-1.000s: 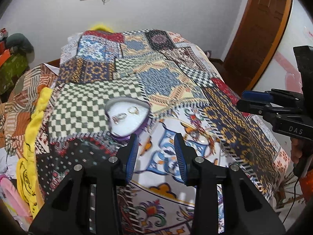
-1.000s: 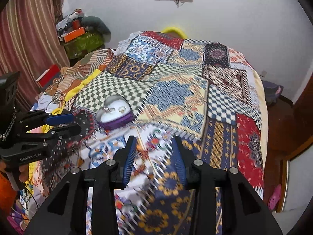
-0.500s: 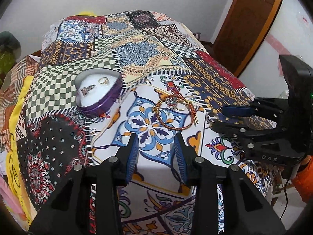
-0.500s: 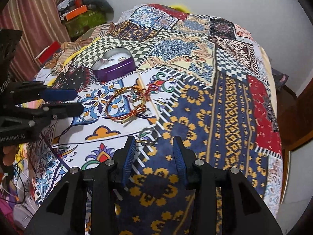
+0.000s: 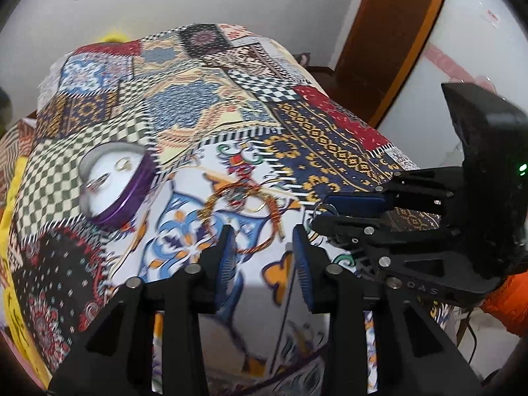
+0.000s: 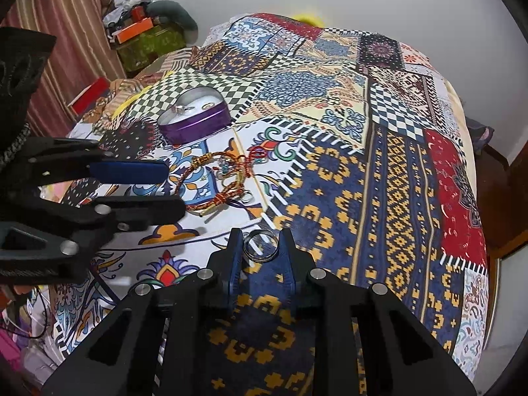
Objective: Organize jewelry
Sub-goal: 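Grasp a silver ring with the right tool while the left tool grasps a beaded bracelet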
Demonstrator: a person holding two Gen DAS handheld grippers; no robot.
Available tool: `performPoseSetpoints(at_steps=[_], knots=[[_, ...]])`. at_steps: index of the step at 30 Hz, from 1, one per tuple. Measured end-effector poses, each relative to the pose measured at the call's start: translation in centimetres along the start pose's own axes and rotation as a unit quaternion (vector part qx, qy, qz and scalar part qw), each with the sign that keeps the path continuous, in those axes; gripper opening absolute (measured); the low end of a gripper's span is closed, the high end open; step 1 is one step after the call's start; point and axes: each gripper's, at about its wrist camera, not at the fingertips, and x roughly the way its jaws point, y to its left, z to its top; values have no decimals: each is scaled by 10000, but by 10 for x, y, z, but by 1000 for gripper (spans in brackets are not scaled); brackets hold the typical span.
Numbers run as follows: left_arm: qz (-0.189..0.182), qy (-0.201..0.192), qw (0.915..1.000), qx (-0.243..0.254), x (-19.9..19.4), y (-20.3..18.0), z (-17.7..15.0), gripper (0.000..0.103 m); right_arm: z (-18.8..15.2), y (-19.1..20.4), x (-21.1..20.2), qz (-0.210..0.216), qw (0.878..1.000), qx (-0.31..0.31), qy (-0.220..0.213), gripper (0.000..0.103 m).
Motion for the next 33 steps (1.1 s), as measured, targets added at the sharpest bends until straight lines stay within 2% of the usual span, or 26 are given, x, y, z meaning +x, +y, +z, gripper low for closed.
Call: performPoseSetpoints(at_steps=[4,6,9,17,33], knots=[[-9,138,9999,90,17,-7,5,20,-2,-7,-4,-14,9999,134,-17,20],[28,218,9997,96,26,-8,5,11,-2,-9,-5,-9,9999,171,-21,20],[56,159,9998,94,28,-7,4,4,-3,-12,-7,-8,9997,230,-30,20],[57,-53,9999,-73,10,1,2,4,2,-12,-12,-5,9995,282,-130,20],[389,-730,9951,-545,-53,37,0,4,38,14,-26,158,9985,115,-521,20]])
